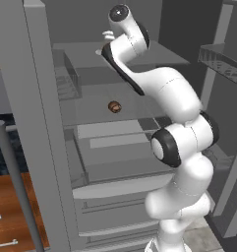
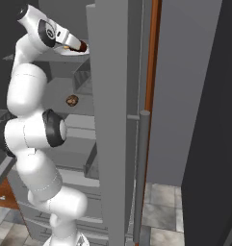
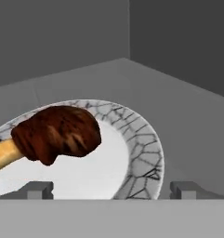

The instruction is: Transport the steak from the fridge to the microwave and turn on the microwave.

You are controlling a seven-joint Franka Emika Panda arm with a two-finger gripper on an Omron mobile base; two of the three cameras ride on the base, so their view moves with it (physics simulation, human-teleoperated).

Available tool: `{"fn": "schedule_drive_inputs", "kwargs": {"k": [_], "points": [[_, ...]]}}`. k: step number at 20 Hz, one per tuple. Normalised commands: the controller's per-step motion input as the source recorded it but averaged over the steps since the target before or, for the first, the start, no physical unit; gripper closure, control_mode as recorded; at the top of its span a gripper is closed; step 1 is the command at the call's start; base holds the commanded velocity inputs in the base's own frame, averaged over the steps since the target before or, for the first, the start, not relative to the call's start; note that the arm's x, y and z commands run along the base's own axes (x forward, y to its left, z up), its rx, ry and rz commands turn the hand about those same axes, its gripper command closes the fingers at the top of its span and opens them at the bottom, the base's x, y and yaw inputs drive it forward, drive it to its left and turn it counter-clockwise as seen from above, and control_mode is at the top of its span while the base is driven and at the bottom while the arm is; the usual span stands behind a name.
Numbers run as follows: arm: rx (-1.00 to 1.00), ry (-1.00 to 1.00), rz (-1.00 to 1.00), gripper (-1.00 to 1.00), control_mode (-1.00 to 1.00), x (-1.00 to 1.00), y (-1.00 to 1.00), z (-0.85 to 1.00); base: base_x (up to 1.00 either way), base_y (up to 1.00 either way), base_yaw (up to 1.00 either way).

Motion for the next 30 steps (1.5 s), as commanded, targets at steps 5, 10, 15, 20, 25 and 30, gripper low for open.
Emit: {"fn": "schedule_drive_inputs", "kwargs": {"k": [5, 10, 15, 20, 25, 30], "points": [[0.00, 0.07, 0.00, -1.00, -1.00, 0.52, 0.28, -0.11, 0.00, 0.00, 0.00], [-0.02, 0.00, 0.00, -1.00, -1.00, 0.39, 0.32, 0.00, 0.00, 0.00, 0.00], [0.00, 0.00, 0.00, -1.00, -1.00, 0.32, 0.19, 0.00, 0.00, 0.00, 0.00], [0.00, 0.01, 0.00, -1.00, -1.00, 0.37, 0.09, 0.00, 0.00, 0.00, 0.00], [0.00, 0.00, 0.00, -1.00, -1.00, 0.21, 0.02, 0.00, 0.00, 0.00, 0.00], [0.00, 0.00, 0.00, -1.00, -1.00, 0.06, 0.00, 0.00, 0.00, 0.00, 0.00]]}}
